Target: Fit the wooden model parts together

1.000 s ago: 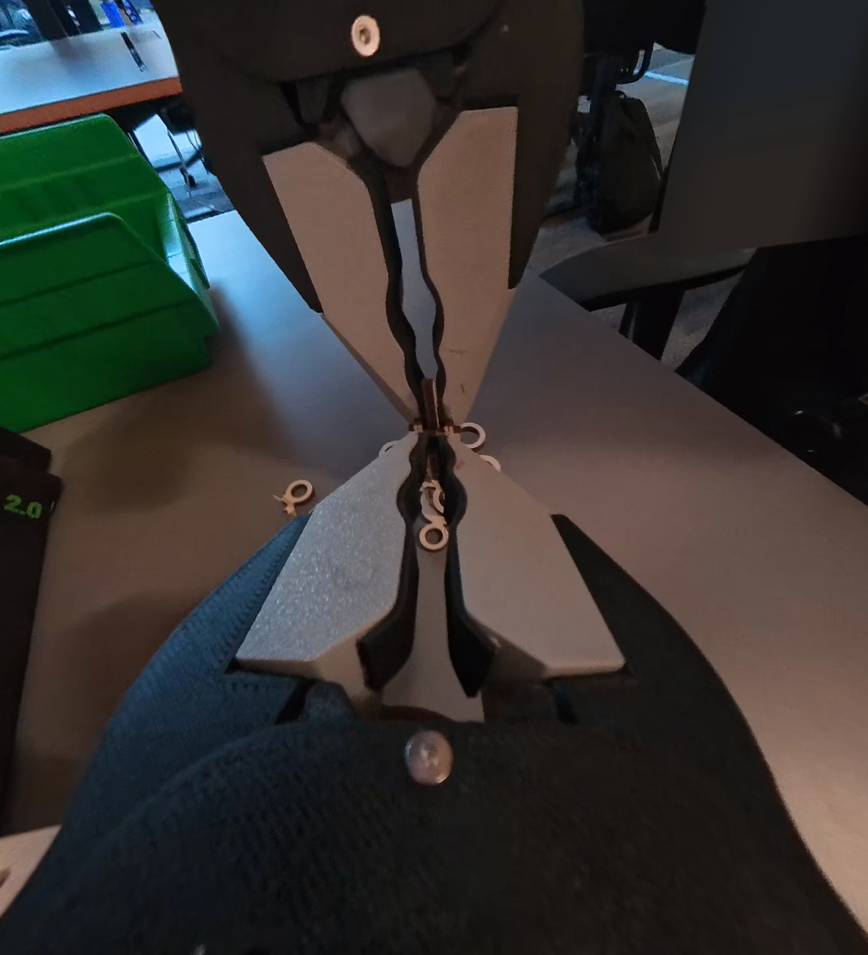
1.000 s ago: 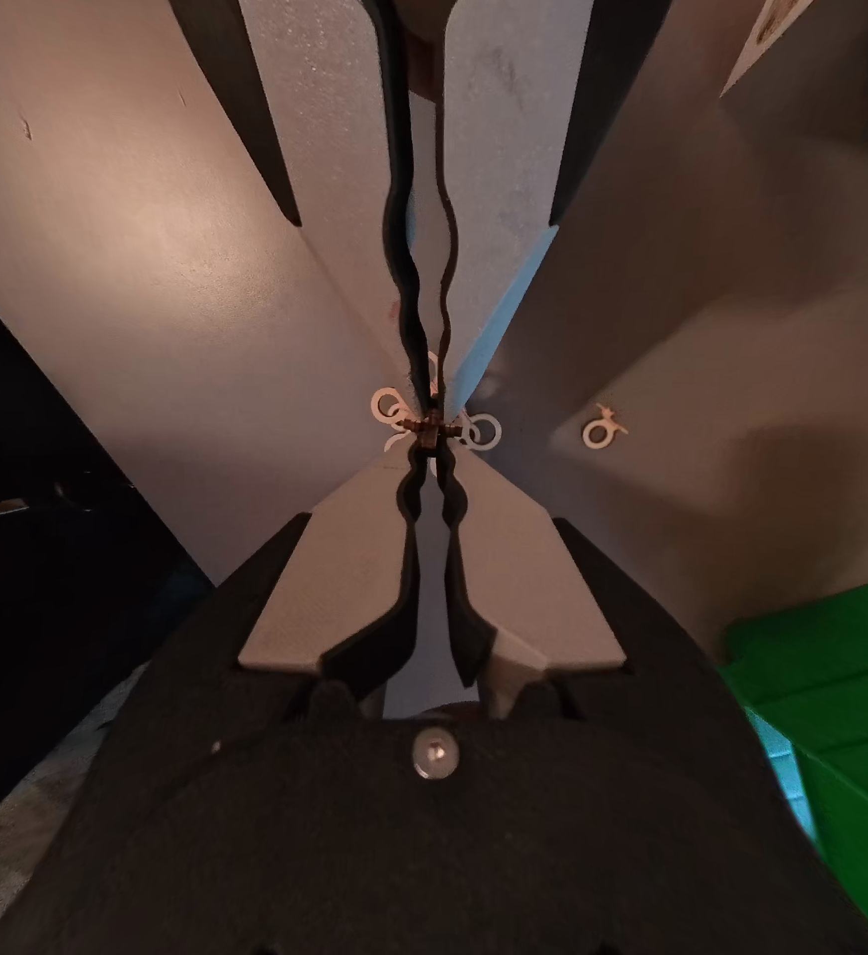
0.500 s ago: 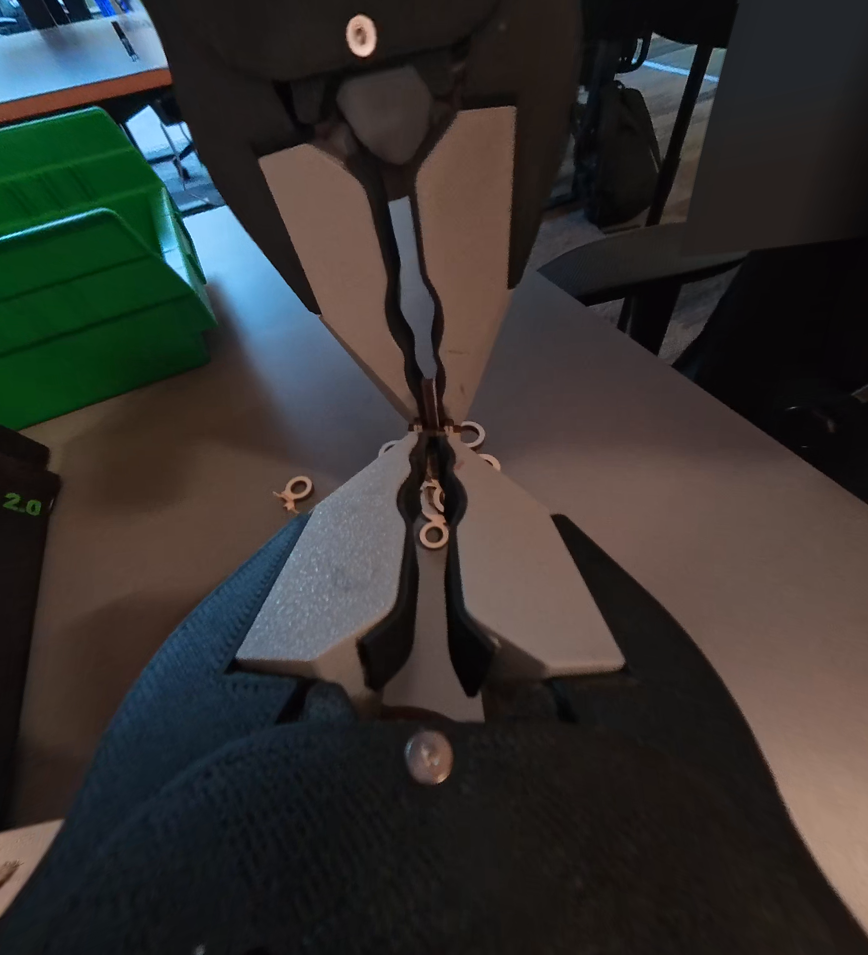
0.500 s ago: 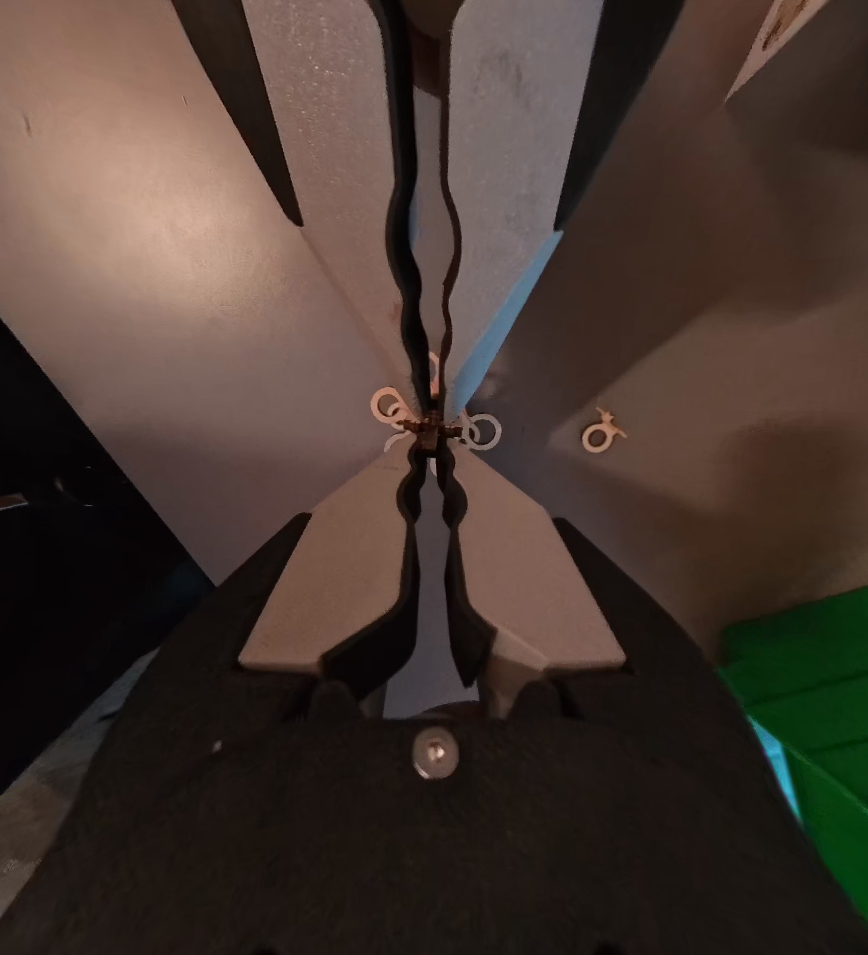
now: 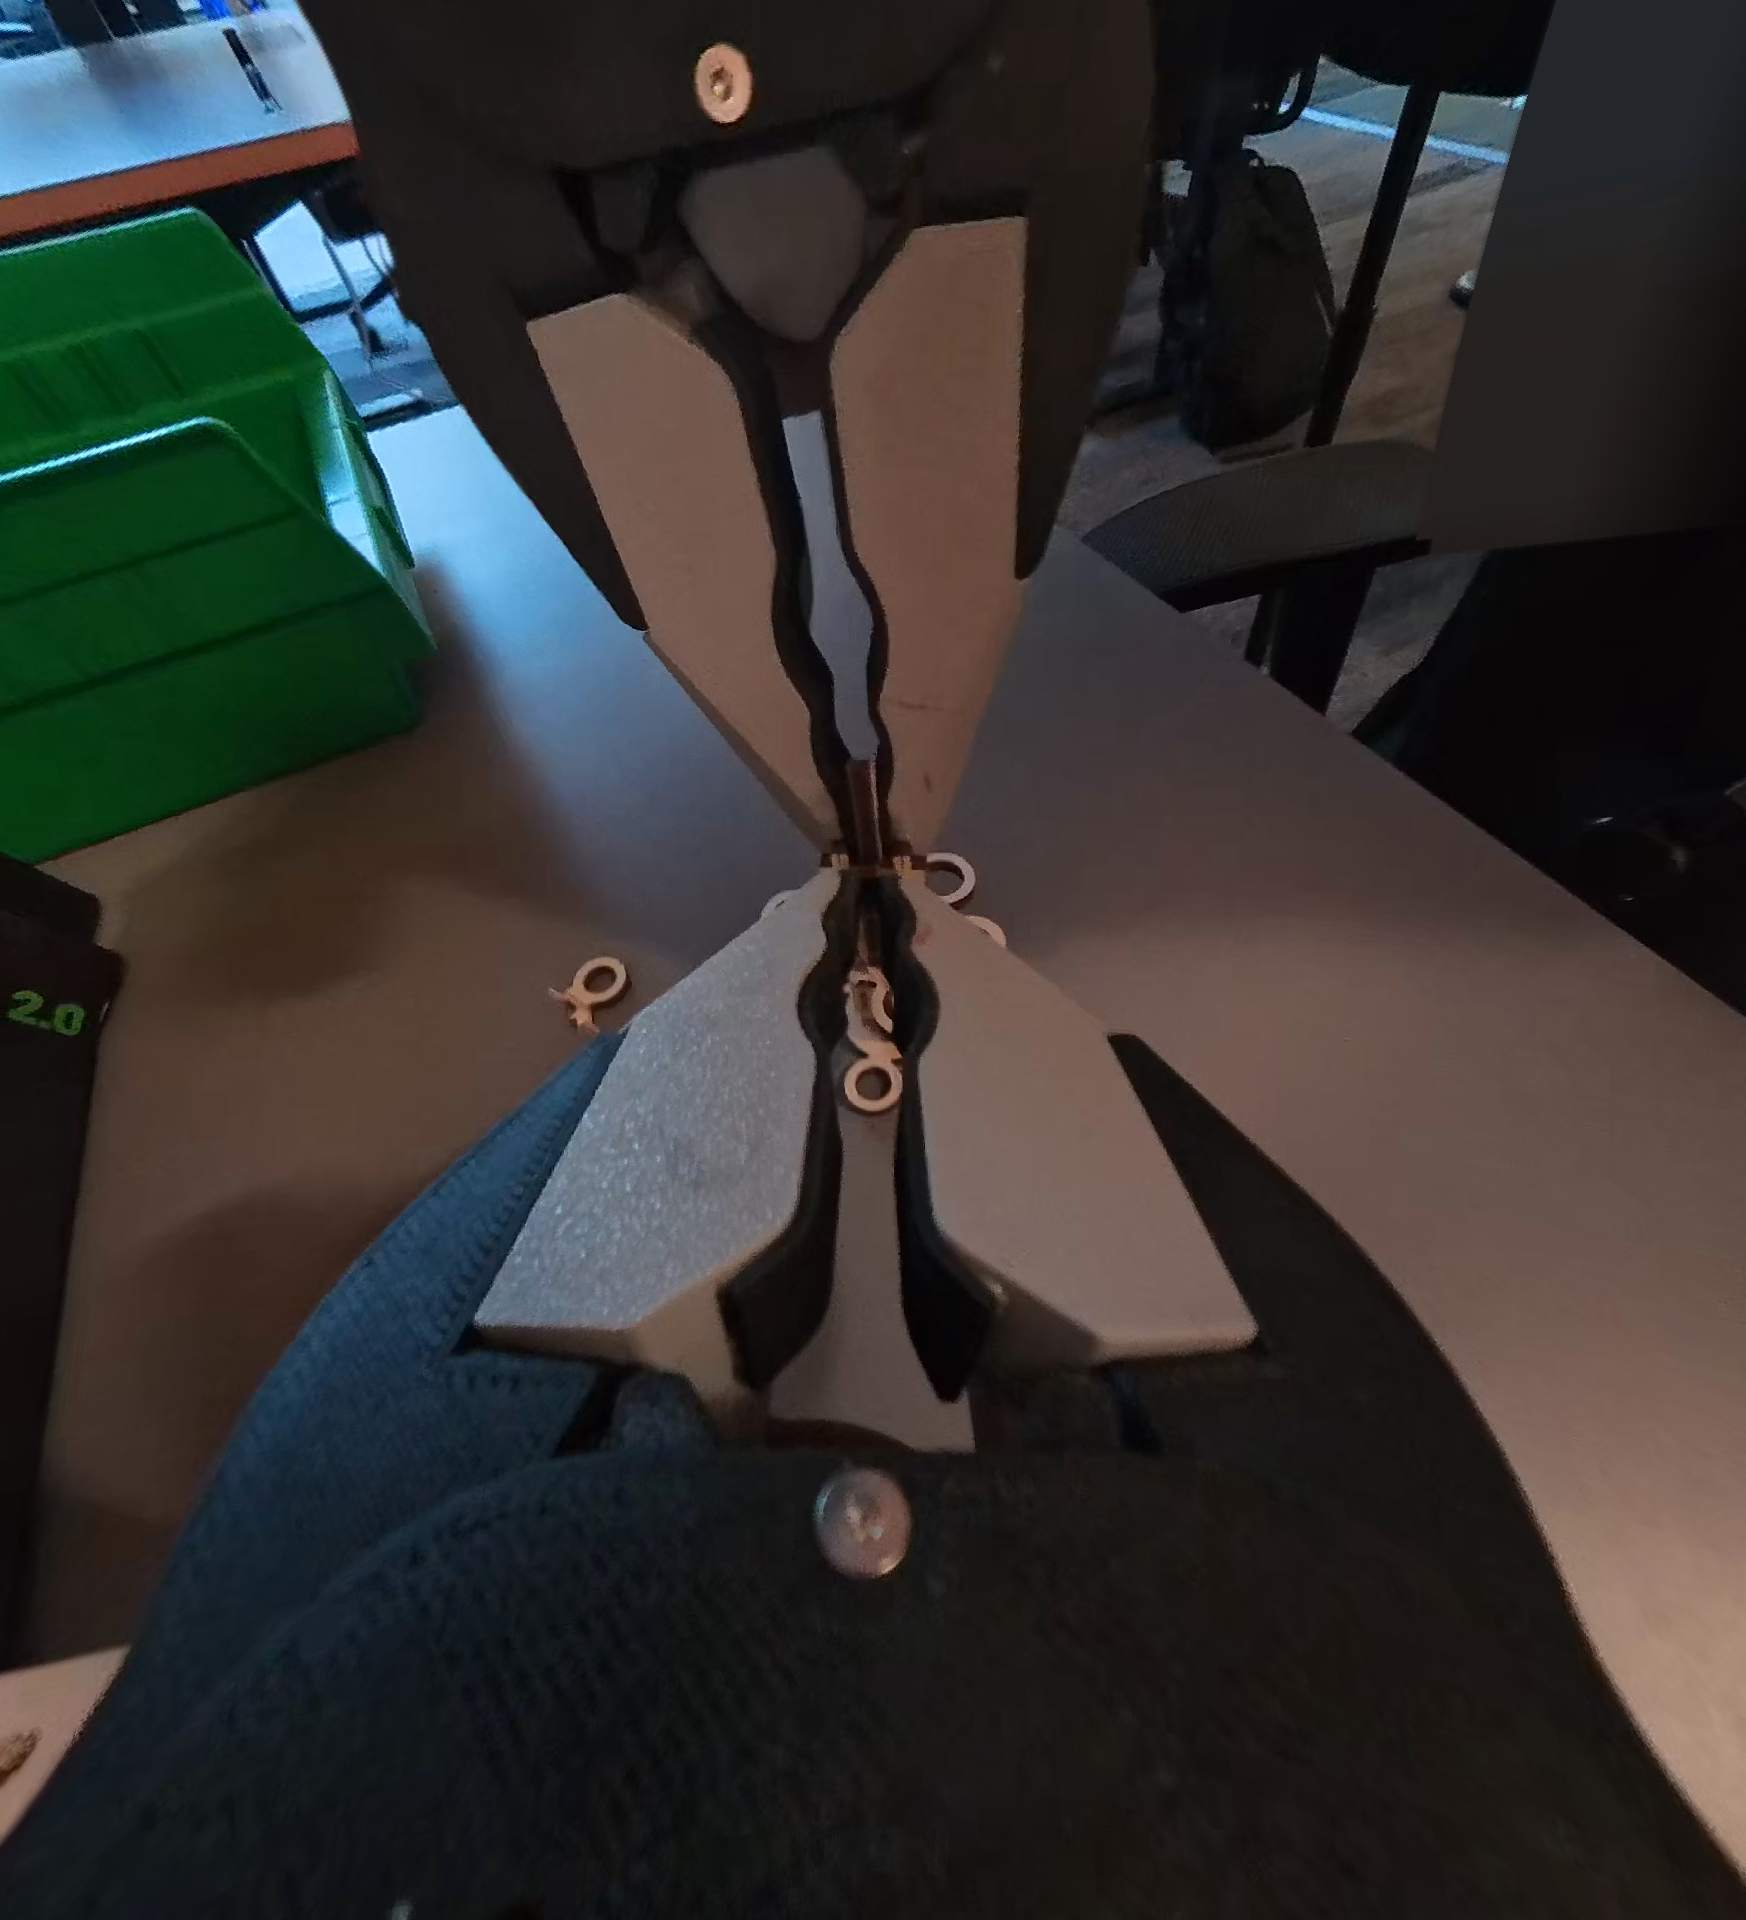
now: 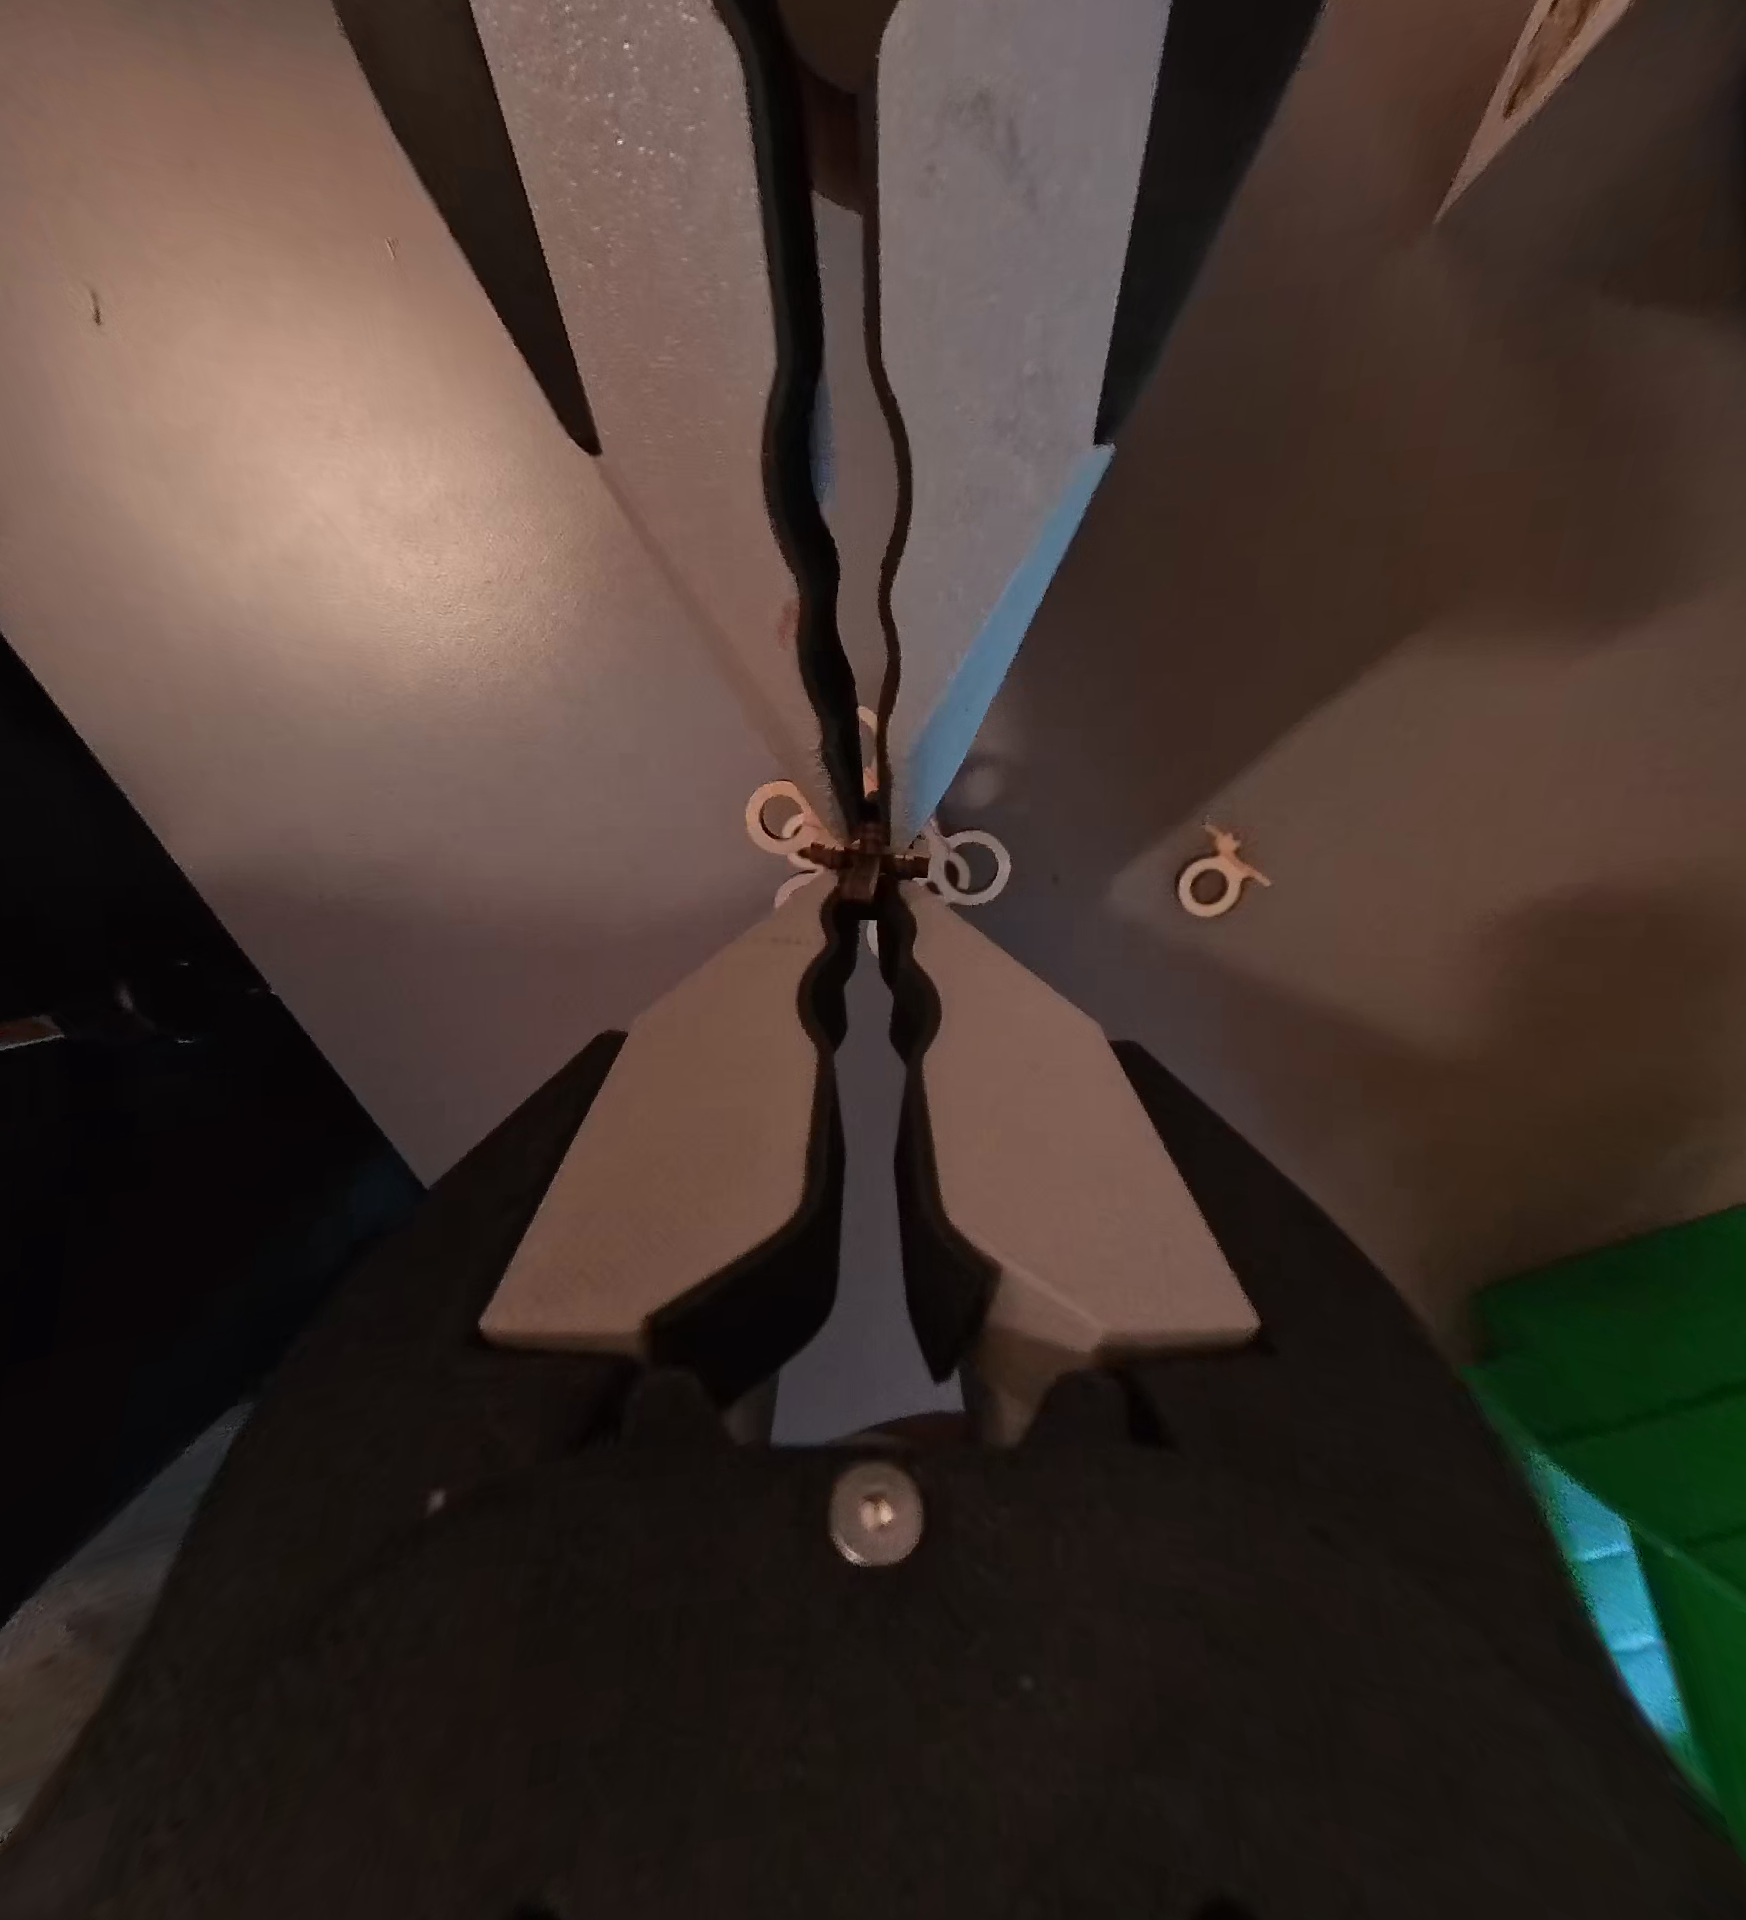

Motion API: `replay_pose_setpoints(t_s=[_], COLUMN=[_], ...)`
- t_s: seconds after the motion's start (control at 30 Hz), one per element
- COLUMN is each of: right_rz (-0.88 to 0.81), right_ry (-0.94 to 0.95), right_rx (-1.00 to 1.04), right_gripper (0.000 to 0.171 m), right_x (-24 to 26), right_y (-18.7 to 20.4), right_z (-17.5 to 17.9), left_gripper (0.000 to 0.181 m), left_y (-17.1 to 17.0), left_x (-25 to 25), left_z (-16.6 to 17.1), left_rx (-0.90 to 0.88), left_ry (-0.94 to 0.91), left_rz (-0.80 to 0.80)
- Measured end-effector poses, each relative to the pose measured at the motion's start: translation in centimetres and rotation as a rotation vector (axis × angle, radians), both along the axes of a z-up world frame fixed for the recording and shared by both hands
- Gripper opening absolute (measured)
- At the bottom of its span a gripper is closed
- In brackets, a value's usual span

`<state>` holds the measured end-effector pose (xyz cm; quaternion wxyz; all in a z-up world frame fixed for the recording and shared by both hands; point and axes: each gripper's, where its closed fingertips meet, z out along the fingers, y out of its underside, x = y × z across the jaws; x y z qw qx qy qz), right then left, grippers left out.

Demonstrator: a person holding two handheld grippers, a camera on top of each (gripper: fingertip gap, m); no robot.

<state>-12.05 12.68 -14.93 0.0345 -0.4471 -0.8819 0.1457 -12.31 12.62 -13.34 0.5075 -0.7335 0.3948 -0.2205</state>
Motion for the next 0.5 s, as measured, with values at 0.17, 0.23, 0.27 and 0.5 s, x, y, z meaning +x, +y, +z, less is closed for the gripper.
replay_pose_setpoints(t_s=[0.17, 0.23, 0.27, 0.5], right_rz=[0.010, -0.027, -0.048, -0.215], right_ry=[0.028, 0.078, 0.109, 0.317], right_rx=[-0.014, -0.100, -0.156, -0.802], right_gripper=[0.000, 0.000, 0.000, 0.000], right_x=[-0.4, -0.8, -0.9, -1.4], right_y=[-0.3, -0.3, -0.3, 0.6], right_z=[0.1, 0.2, 0.4, 4.6], left_gripper=[0.000, 0.008, 0.016, 0.033], left_y=[-0.3, -0.2, -0.3, -2.3], left_x=[-0.3, -0.7, -1.1, -6.1], left_z=[0.2, 0.5, 0.6, 6.5], left_rx=[-0.013, -0.002, 0.003, 0.204], left_ry=[-0.058, -0.063, -0.055, -0.137], left_rz=[0.018, 0.050, 0.079, 0.362])
